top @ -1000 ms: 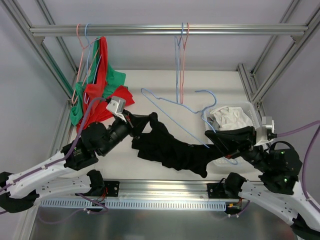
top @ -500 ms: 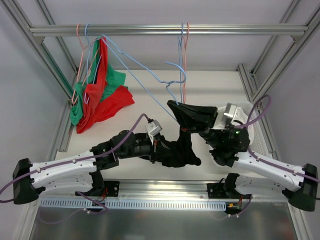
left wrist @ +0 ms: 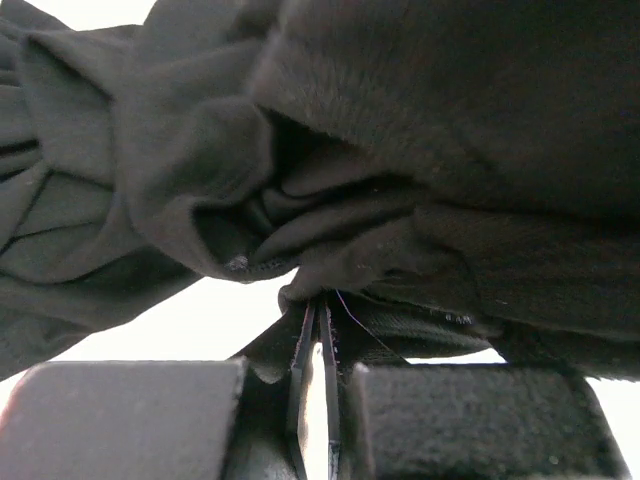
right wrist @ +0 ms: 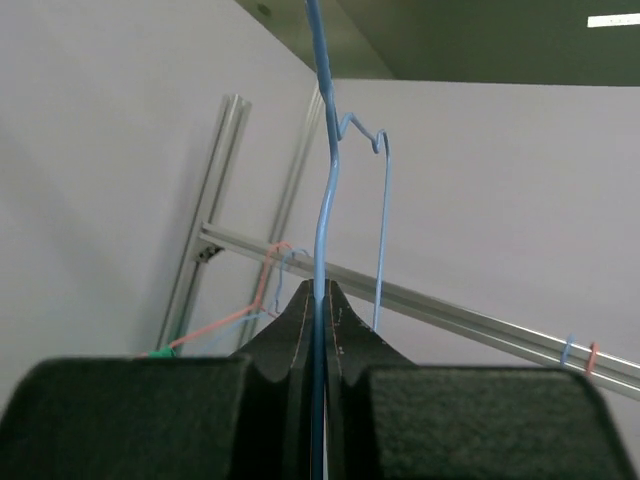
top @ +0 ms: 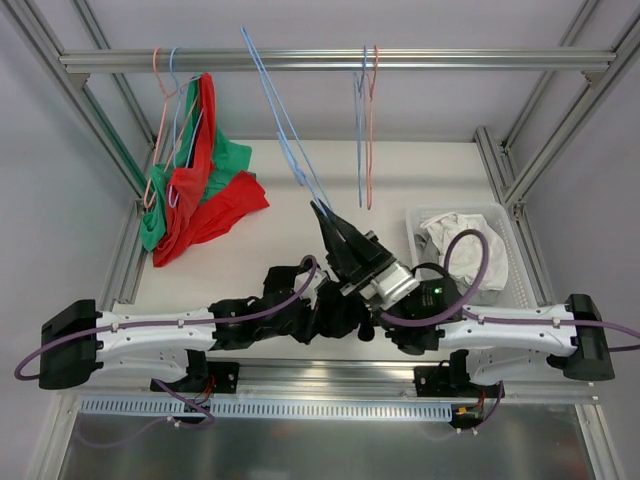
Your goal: Remove the tank top from the hanger
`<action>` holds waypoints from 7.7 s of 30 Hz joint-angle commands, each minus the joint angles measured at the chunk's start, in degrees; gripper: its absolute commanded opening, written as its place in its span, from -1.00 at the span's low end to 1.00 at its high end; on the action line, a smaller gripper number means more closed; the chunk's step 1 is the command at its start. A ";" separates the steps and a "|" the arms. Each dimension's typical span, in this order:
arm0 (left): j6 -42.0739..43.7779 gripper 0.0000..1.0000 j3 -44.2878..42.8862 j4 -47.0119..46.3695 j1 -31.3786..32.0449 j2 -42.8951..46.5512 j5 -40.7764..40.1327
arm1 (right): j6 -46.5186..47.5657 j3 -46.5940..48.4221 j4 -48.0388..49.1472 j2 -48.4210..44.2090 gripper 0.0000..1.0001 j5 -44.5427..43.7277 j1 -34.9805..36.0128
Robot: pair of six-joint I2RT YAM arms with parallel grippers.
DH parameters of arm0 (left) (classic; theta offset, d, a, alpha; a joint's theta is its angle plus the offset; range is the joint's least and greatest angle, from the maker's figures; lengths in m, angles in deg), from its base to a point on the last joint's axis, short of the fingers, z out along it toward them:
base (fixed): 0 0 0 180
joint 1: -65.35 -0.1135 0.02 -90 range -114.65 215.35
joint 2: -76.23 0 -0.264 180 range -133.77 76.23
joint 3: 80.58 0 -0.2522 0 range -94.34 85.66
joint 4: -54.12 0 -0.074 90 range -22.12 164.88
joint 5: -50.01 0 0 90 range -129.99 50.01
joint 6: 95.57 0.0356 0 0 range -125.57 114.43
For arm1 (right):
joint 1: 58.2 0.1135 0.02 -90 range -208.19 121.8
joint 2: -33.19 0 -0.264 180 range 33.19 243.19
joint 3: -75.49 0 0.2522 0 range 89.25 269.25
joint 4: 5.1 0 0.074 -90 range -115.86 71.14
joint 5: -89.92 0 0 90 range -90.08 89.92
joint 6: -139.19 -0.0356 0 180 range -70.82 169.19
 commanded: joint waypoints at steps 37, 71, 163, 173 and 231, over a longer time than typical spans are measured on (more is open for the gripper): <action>-15.24 0.97 -7.13 26.98 5.00 14.37 -23.46 | -9.97 2.37 -9.91 -8.82 -0.99 -27.55 1.96; -0.82 0.97 -18.58 33.15 5.00 22.12 -20.85 | -54.17 48.76 -64.14 24.75 -0.99 -21.96 -33.09; 16.32 -1.00 -100.46 27.88 3.60 -48.70 -0.54 | -66.39 26.62 -121.88 -58.83 0.99 -1.39 -34.06; 14.39 -1.00 -112.45 20.33 -2.55 -66.20 0.25 | -66.92 31.02 -123.73 -55.40 0.99 -0.16 -34.06; 23.70 0.51 -87.04 55.48 -63.90 -21.99 -1.59 | -63.49 7.82 -99.92 -26.66 0.96 29.81 -25.72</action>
